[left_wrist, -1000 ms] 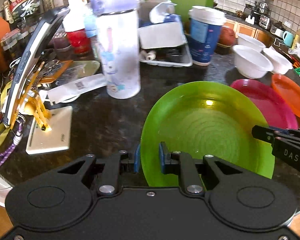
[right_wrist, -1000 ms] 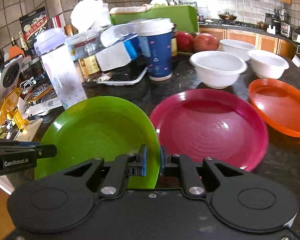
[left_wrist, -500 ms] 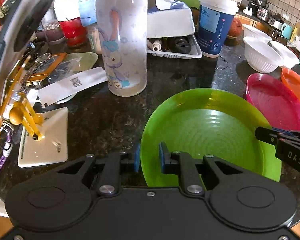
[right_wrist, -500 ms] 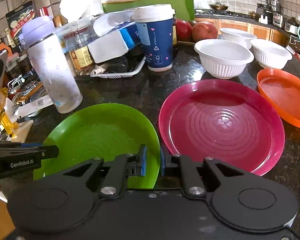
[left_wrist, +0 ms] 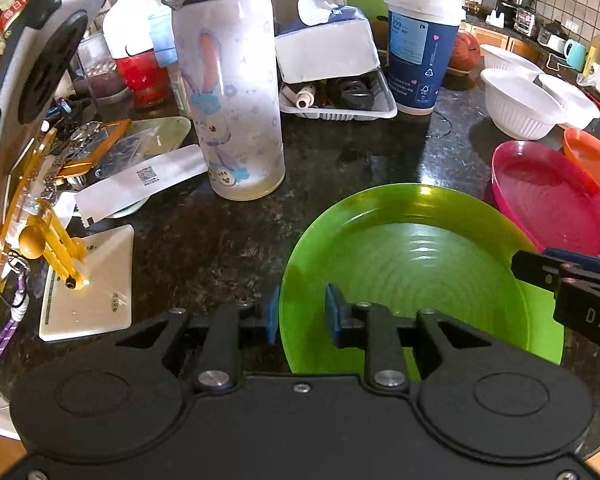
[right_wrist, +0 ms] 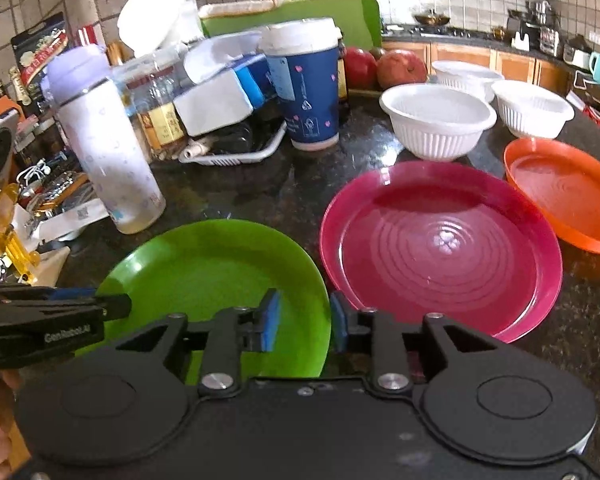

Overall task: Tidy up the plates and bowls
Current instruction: 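Carry the green plate with both grippers, lower it onto the table, open, then move both open grippers to the rim of the magenta-red plate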

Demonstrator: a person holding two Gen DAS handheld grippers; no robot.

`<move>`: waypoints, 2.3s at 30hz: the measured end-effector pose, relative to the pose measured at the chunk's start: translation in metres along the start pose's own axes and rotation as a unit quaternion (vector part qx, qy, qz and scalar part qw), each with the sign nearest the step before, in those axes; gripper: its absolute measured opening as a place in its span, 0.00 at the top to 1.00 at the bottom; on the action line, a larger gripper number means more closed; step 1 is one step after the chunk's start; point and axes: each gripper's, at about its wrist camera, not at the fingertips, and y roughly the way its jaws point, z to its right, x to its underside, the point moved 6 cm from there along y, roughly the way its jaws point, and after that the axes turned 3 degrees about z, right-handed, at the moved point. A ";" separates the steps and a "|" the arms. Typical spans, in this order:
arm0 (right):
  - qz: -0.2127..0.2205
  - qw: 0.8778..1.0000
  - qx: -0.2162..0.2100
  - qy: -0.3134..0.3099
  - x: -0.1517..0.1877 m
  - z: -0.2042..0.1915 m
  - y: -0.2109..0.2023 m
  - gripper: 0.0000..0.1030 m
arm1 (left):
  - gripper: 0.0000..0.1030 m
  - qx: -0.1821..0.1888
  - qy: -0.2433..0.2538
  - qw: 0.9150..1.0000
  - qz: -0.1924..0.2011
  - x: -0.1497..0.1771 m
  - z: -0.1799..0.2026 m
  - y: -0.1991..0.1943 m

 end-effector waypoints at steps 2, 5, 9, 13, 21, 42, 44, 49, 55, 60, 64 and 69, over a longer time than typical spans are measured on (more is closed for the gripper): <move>0.008 1.000 0.002 -0.002 -0.001 -0.001 -0.005 0.64 | 0.51 -0.003 0.002 1.000 0.009 0.000 0.002 -0.004; 0.018 1.000 -0.001 -0.004 -0.004 -0.001 -0.012 0.64 | 0.44 -0.012 0.002 1.000 0.025 0.000 0.004 -0.013; 0.029 1.000 0.001 -0.001 -0.006 0.001 -0.020 0.63 | 0.43 -0.017 0.003 0.999 0.034 -0.001 0.006 -0.020; 0.039 0.999 0.005 0.004 -0.006 0.006 -0.027 0.61 | 0.42 -0.014 0.000 0.999 0.032 -0.001 0.010 -0.024; 0.061 0.997 0.031 0.019 -0.003 0.020 -0.044 0.61 | 0.32 -0.002 0.000 0.999 0.045 -0.002 0.019 -0.037; 0.074 0.988 0.082 0.111 0.005 0.115 -0.066 0.51 | 0.31 0.029 0.022 0.999 0.031 -0.015 0.093 -0.031; 0.071 0.989 0.078 0.106 0.001 0.126 -0.064 0.51 | 0.31 0.026 0.021 0.999 0.033 -0.017 0.103 -0.030; 0.063 0.992 0.062 0.087 -0.009 0.149 -0.057 0.51 | 0.31 0.017 0.010 0.999 0.033 -0.026 0.126 -0.025; 0.033 0.997 0.031 0.063 -0.020 0.167 -0.037 0.51 | 0.31 -0.011 -0.011 0.999 0.033 -0.037 0.145 -0.011; 0.009 0.999 0.005 0.046 -0.022 0.177 -0.020 0.52 | 0.33 -0.015 -0.025 0.999 0.023 -0.036 0.153 -0.001; -0.003 0.999 -0.001 0.039 -0.021 0.179 -0.009 0.54 | 0.33 -0.009 -0.026 0.999 0.017 -0.039 0.154 0.004; -0.008 0.999 -0.003 0.053 -0.024 0.180 0.001 0.57 | 0.38 -0.008 -0.004 1.000 0.016 -0.048 0.155 0.013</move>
